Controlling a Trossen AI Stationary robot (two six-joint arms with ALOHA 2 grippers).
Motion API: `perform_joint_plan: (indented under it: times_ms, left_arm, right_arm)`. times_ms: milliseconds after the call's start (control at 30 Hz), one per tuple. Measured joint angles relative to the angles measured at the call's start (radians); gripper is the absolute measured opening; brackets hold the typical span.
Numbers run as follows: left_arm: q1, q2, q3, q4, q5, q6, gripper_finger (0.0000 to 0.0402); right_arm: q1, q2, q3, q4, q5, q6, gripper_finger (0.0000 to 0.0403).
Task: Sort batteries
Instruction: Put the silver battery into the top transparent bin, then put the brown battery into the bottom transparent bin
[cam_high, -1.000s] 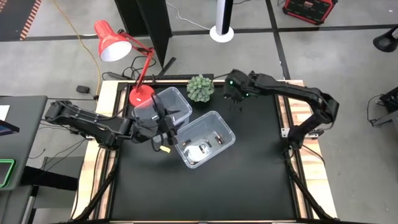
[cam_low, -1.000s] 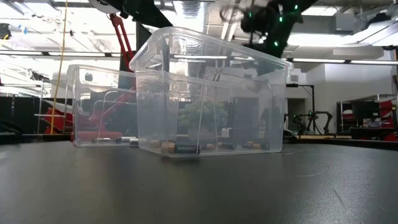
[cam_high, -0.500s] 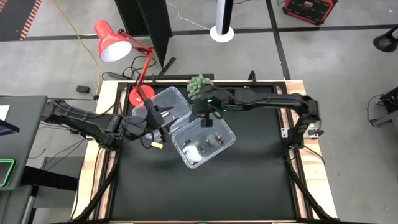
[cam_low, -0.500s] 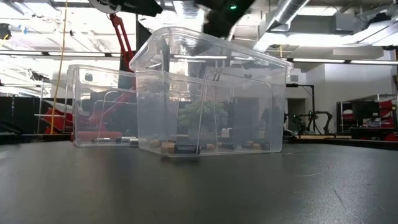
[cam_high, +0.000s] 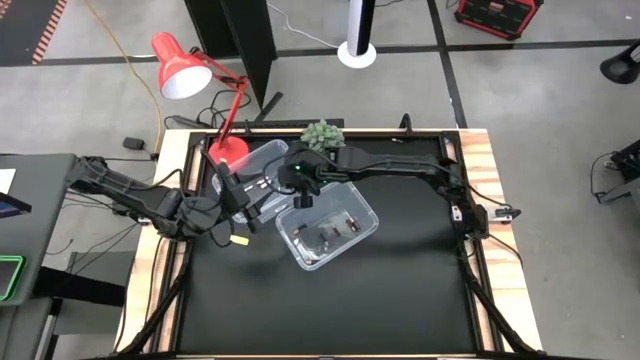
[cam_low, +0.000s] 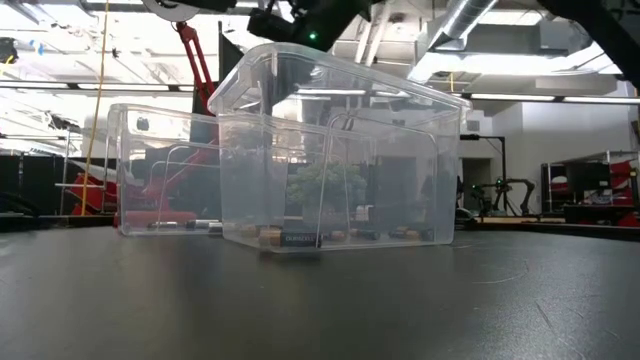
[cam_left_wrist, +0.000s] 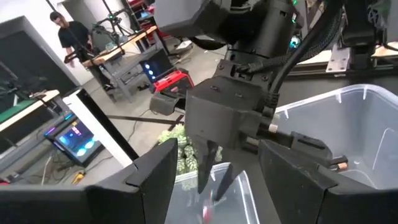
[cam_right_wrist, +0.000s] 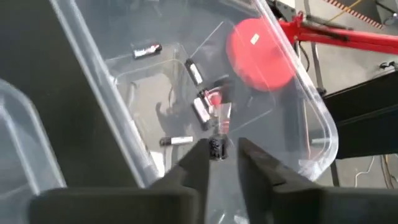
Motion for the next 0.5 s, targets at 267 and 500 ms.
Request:
perform_joint_plan:
  times_ms: [267, 500]
  left_arm:
    - [0.000, 0.001, 0.000, -0.013, -0.002, -0.001, 0.0219]
    - [0.000, 0.004, 0.000, -0.021, -0.001, -0.014, 0.0219]
  right_arm:
    - [-0.014, -0.016, 0.010, -0.007, 0.001, 0.002, 0.0246]
    - [-0.105, -0.127, 0.011, -0.102, -0.027, 0.061, 0.0269]
